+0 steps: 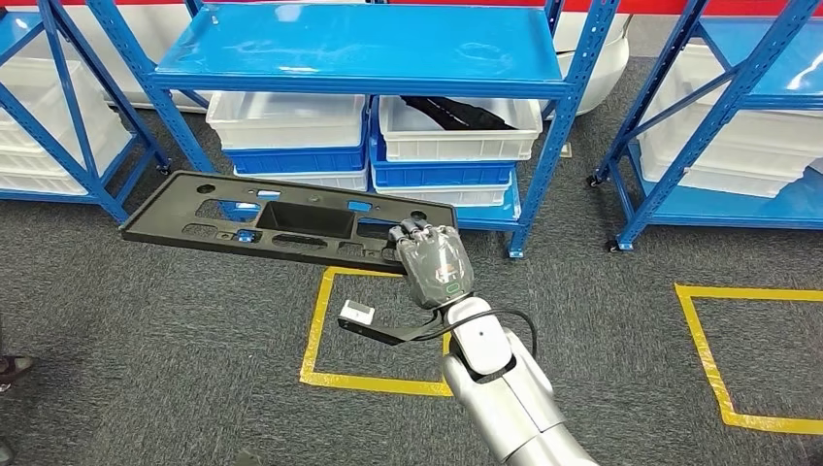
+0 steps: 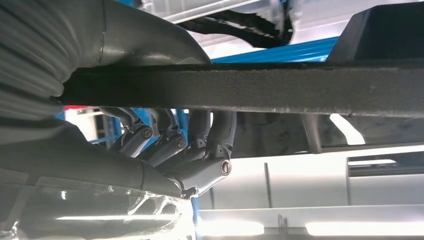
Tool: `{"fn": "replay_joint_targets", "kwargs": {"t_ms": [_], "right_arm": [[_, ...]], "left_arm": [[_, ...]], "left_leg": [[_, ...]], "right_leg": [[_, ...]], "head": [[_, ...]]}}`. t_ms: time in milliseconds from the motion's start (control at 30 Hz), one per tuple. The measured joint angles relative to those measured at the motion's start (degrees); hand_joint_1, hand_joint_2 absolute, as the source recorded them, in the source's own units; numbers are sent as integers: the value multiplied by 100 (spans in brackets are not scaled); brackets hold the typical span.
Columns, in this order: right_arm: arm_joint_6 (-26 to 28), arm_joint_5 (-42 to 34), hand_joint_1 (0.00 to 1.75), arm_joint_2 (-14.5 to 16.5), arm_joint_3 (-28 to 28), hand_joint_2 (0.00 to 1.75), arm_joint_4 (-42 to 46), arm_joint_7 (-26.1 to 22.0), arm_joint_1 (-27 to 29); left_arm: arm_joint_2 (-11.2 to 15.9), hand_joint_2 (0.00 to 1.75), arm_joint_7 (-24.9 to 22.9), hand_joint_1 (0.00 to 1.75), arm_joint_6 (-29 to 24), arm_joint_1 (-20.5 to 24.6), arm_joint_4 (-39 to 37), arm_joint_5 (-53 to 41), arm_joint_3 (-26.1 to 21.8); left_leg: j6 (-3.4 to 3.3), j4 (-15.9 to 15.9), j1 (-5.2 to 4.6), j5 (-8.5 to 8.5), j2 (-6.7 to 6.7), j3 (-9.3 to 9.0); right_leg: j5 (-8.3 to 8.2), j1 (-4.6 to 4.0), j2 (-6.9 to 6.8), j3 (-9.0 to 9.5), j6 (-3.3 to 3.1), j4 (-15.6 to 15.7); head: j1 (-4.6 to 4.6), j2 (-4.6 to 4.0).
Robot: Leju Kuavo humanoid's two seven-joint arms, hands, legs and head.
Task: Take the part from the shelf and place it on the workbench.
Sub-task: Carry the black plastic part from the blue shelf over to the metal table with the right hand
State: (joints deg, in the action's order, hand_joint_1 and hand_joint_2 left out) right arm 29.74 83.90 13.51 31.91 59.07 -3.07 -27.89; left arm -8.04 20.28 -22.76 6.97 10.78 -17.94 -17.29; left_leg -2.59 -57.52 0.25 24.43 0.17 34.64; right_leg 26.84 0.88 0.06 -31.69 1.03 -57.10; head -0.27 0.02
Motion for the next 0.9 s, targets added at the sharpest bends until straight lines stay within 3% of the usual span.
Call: {"fn": "replay_joint_targets", "kwargs": {"t_ms": [67,233,333,500,567,633,700,733,767,833,900], "right_arm": [[2,2,175,-8,-22,175,4,1,9],[34,-101,175,-28,-49,175,5,-92,32],[178,-332,175,-30,-68,175,19,-292,76],[288,-417,175,-27,-99,175,124,-405,106],[294,-412,175,-32,-121,175,158,-403,103],[303,-410,175,-50,-147,175,163,-385,111],[305,-405,175,-82,-174,175,162,-366,149],[302,-403,175,-98,-182,175,161,-362,166],[298,-402,175,-109,-188,175,161,-360,176],[290,-404,175,-111,-190,175,161,-358,180],[284,-414,175,-100,-193,175,162,-354,176]], "left_arm": [[2,175,5,0,-33,0,0,-8,0],[3,175,22,0,-116,2,0,-45,0],[6,175,22,0,-168,1,0,-75,0],[1,175,55,0,-296,1,1,-128,2],[-14,175,105,0,-354,2,4,-148,4],[-29,175,150,0,-404,4,5,-174,8],[-46,175,174,0,-445,1,4,-199,12],[-53,175,181,0,-465,0,4,-212,13],[-61,175,188,0,-486,0,4,-226,15],[-54,175,199,0,-525,3,5,-245,16],[-46,175,207,0,-551,-1,7,-251,17]], "left_leg": [[-29,8,17,-26,0,8],[1,37,40,-60,-2,4],[3,9,42,-50,-3,26],[-38,146,55,-104,33,-39],[-57,335,85,-192,95,-130],[-61,379,88,-216,150,-145],[-39,359,93,-206,215,-128],[-15,334,105,-194,251,-117],[22,289,125,-171,293,-102],[145,135,137,-87,374,-56],[247,2,114,-9,449,-17]], "right_leg": [[-16,-18,4,-13,-24,-1],[-26,-45,3,-22,-40,-4],[-36,-19,4,-28,-48,-6],[-35,-37,18,-38,-10,21],[125,-58,19,-188,-26,-271],[424,-21,14,-544,-49,-990],[569,24,10,-817,14,-1508],[507,50,-1,-796,83,-1446],[366,77,-36,-657,167,-1157],[92,104,-251,-301,280,-424],[7,92,-366,-177,213,-160]], "head": [[-3,0],[-5,0],[-11,0],[-15,0],[1,0],[17,0],[26,0],[27,0],[29,0],[41,0],[41,0]]}}
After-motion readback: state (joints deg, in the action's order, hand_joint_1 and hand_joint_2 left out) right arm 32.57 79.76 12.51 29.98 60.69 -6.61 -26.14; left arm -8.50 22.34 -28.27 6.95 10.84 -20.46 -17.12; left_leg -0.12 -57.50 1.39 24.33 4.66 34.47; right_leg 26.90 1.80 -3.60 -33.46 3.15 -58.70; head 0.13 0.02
